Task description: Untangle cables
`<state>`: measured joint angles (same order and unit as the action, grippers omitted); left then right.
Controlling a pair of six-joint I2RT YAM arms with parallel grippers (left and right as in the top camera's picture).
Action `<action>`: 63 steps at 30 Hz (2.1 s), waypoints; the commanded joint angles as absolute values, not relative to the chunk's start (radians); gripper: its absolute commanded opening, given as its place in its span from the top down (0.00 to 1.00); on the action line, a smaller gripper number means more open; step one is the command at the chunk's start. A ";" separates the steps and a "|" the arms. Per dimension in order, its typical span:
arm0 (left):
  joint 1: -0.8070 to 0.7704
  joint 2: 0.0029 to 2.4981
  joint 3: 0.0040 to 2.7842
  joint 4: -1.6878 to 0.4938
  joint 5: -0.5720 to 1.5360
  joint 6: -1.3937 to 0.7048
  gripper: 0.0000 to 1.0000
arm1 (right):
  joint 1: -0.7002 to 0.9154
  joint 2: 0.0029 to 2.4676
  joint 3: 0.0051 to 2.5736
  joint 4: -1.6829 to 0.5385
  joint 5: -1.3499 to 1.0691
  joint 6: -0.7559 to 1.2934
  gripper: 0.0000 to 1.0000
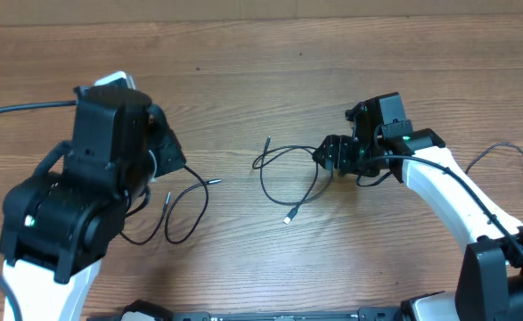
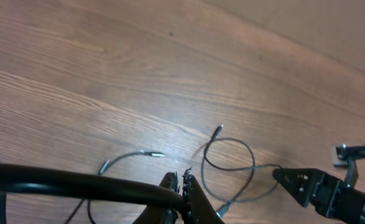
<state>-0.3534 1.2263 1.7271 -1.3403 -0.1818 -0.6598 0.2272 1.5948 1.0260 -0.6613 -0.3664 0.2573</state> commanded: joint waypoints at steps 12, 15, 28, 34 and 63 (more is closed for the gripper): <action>-0.359 1.363 1.694 -1.343 -0.043 -0.715 0.96 | 0.307 1.606 0.941 -0.530 -0.363 0.069 0.31; -0.360 1.380 1.693 -1.343 -0.027 -0.715 0.96 | 0.320 1.623 0.934 -0.470 -0.359 0.069 0.41; -0.360 1.386 1.688 -1.346 -0.038 -0.714 0.95 | 0.245 1.628 1.173 -0.334 0.070 0.069 0.96; -0.360 1.386 1.688 -1.346 -0.052 -0.715 0.95 | 0.065 1.628 1.438 -0.346 0.213 -0.018 0.96; -0.360 1.386 1.684 -1.323 -0.037 -0.723 0.95 | -0.337 2.078 1.567 -0.141 0.208 0.056 0.94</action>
